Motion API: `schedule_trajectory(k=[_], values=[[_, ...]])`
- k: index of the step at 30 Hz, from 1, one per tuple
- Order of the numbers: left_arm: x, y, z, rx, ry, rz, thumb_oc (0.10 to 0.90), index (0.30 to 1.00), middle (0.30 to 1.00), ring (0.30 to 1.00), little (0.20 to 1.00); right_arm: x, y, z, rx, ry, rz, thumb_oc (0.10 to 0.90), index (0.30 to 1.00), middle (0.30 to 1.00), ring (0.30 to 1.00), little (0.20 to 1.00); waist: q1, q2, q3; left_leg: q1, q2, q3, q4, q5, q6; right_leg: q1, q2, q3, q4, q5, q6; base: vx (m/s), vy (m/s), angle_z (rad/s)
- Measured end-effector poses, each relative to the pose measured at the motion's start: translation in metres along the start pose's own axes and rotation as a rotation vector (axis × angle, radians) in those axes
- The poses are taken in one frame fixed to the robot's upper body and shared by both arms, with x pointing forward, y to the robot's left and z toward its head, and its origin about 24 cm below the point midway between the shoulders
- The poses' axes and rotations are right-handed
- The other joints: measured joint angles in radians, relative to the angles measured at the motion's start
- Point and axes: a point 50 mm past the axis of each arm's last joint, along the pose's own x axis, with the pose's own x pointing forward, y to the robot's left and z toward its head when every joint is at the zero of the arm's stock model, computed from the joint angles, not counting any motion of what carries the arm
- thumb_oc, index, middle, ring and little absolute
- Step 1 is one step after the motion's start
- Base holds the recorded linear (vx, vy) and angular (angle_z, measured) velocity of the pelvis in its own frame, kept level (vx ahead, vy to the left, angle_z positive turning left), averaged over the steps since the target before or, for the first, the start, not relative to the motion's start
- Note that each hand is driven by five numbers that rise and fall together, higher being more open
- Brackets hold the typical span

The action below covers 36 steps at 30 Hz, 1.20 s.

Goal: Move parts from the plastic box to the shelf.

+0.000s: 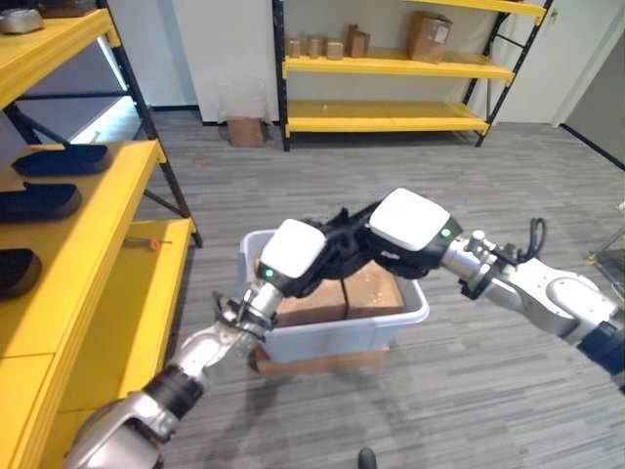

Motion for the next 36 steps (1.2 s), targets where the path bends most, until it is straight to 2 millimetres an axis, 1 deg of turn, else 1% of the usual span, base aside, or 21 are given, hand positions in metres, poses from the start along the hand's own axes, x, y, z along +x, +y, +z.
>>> schedule_trajectory(k=[16,17,19,22,24,27,29,32,36], values=[[0.0,0.002,-0.001,0.001,0.014,0.024,0.4,0.3,0.3,0.3,0.3,0.002,-0.002,0.0,0.011,0.007,-0.017,0.4,0.3,0.3,0.3,0.3,-0.001,0.0,0.0,0.009,0.001,0.016,0.0,-0.007,0.001,0.0,0.001,0.012,0.0,-0.002,0.001,0.01,0.0,-0.02],[0.0,0.002,-0.001,0.002,0.014,0.024,0.4,0.3,0.3,0.3,0.3,0.002,-0.002,0.0,0.012,0.007,-0.017,0.412,0.316,0.316,0.316,0.316,-0.001,0.0,0.0,0.009,0.001,0.016,0.0,-0.007,0.001,0.0,0.001,0.012,0.0,-0.002,0.001,0.0,0.0,0.0],[-0.001,0.002,-0.001,0.001,0.015,0.023,0.4,0.3,0.3,0.3,0.3,0.002,-0.001,0.001,0.018,0.011,-0.021,0.9,1.0,1.0,1.0,1.0,-0.002,0.0,0.0,0.01,0.001,0.017,0.0,-0.007,0.001,0.0,0.001,0.013,0.0,-0.002,0.001,-0.02,-0.004,-0.01],[-0.002,0.001,-0.001,-0.021,0.028,0.02,0.4,0.3,0.3,0.3,0.3,0.003,-0.003,0.001,0.067,0.036,-0.063,0.9,1.0,1.0,1.0,1.0,-0.002,0.0,0.0,0.01,0.002,0.017,0.0,-0.007,0.001,0.0,0.002,0.012,0.0,-0.002,0.001,-0.02,-0.005,0.0],[-0.005,0.001,-0.005,-0.021,0.049,0.021,0.4,0.3,0.3,0.3,0.3,0.005,-0.008,0.006,0.125,0.037,-0.124,0.9,1.0,1.0,1.0,1.0,-0.003,0.001,0.0,0.01,0.001,0.018,0.0,-0.007,0.001,0.0,0.002,0.012,0.0,-0.003,0.001,0.0,0.0,0.0],[-0.012,-0.003,-0.006,-0.029,0.068,-0.004,0.4,0.3,0.3,0.3,0.3,-0.003,-0.019,0.01,0.209,0.051,-0.235,0.9,1.0,1.0,1.0,1.0,-0.003,0.0,-0.001,0.012,0.002,0.017,0.0,-0.007,0.0,0.003,0.002,0.012,0.0,-0.004,0.0,0.0,0.0,0.0],[-0.02,-0.009,-0.007,-0.034,0.089,-0.035,0.4,0.3,0.3,0.3,0.3,-0.005,-0.023,0.01,0.262,0.067,-0.292,0.9,1.0,1.0,1.0,1.0,-0.002,0.001,-0.001,0.013,0.0,0.017,0.0,-0.009,0.001,0.003,0.001,0.011,0.0,-0.006,0.0,-0.02,-0.004,0.0],[-0.029,-0.016,-0.006,-0.047,0.101,-0.084,0.4,0.3,0.3,0.3,0.3,-0.016,-0.018,0.007,0.324,0.123,-0.322,0.9,1.0,1.0,1.0,1.0,0.0,0.0,-0.002,0.012,-0.001,0.016,-0.001,-0.01,0.002,0.003,-0.001,0.01,-0.001,-0.007,0.001,0.02,0.002,0.02],[-0.038,-0.021,-0.008,-0.054,0.127,-0.108,0.4,0.3,0.3,0.3,0.3,-0.046,-0.001,-0.001,0.368,0.249,-0.311,0.9,1.0,1.0,1.0,1.0,-0.002,0.0,-0.002,0.012,-0.002,0.008,0.0,-0.013,0.002,0.007,-0.002,0.005,0.0,-0.011,0.001,0.0,0.007,0.05]])
